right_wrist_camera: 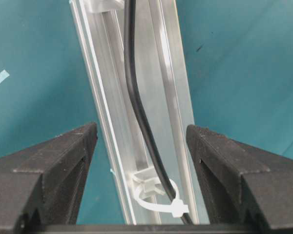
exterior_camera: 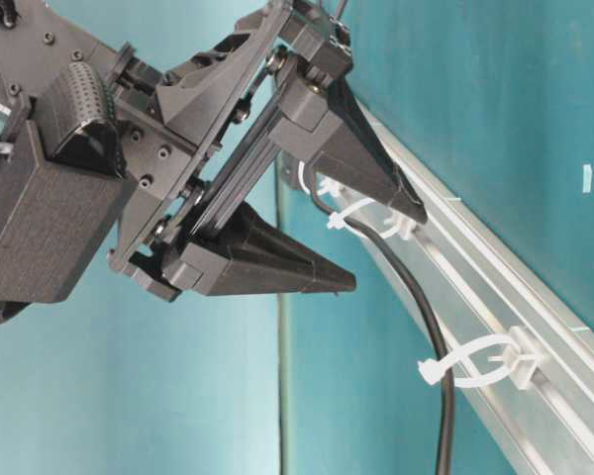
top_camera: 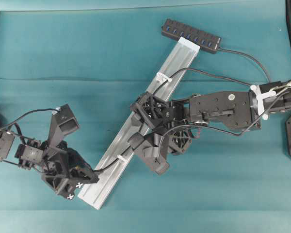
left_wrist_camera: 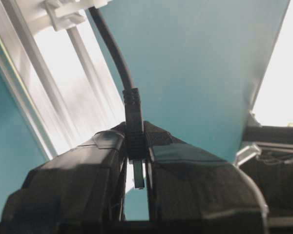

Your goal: Pass the USB cable through three rings with both arms.

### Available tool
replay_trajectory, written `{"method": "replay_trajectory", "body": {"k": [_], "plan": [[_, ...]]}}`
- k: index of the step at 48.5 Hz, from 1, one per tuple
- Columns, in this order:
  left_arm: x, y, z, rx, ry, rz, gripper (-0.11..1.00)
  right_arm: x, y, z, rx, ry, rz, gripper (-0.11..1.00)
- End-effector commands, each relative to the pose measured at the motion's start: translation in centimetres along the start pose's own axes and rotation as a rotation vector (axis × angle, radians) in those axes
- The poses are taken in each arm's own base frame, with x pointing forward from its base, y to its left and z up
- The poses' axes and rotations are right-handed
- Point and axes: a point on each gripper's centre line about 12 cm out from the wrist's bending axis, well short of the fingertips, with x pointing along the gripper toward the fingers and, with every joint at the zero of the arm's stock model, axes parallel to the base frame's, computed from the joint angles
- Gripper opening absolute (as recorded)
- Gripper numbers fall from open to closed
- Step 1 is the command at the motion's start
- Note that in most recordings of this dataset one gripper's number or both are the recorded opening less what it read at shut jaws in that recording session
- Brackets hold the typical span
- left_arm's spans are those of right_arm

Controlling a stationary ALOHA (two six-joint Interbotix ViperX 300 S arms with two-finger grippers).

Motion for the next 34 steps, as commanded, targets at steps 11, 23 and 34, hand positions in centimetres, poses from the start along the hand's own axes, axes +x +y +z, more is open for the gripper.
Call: {"method": "replay_trajectory", "body": {"k": [11, 23, 34], "plan": [[-0.4, -1.0, -0.5, 0.025, 0.009, -0.032, 0.1, -0.4, -0.2, 0.2, 0.015, -0.008, -0.009, 0.82], [-0.8, -1.1, -1.1, 0.031, 0.027, -0.034, 0.1, -0.5, -0.2, 0.2, 0.014, -0.011, -0.013, 0.82], [-0.7, -1.3, -1.0, 0.031, 0.025, -0.036, 0.1, -0.5, -0.1, 0.2, 0.018, -0.012, -0.01, 0.82]]}}
